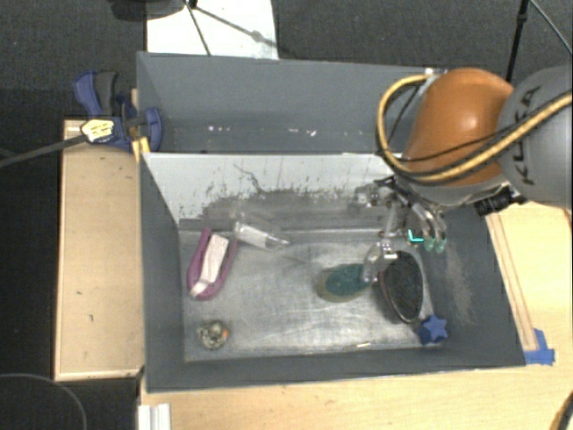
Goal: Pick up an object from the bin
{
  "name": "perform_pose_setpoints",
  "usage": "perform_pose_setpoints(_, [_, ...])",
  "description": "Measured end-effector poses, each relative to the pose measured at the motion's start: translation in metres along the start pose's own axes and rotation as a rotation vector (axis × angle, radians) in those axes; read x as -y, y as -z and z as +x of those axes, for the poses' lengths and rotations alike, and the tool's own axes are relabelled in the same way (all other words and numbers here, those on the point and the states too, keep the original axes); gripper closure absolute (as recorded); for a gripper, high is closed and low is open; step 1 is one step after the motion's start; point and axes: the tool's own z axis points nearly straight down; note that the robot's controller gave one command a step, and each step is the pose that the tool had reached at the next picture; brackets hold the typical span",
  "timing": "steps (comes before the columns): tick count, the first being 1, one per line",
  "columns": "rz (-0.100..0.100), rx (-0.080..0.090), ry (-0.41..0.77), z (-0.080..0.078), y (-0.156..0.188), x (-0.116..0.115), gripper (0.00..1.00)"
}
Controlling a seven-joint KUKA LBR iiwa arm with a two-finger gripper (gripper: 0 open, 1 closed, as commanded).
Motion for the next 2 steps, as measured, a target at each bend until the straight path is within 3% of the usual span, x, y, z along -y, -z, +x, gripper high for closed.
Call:
perform_pose_setpoints(1, [0.000,0.006,0.151,0.0143,-0.1191,0.0296,0.00])
perform_pose_setpoints(2, [0.000,0.005,0.152,0.0139,-0.1161,0.0290,1.00])
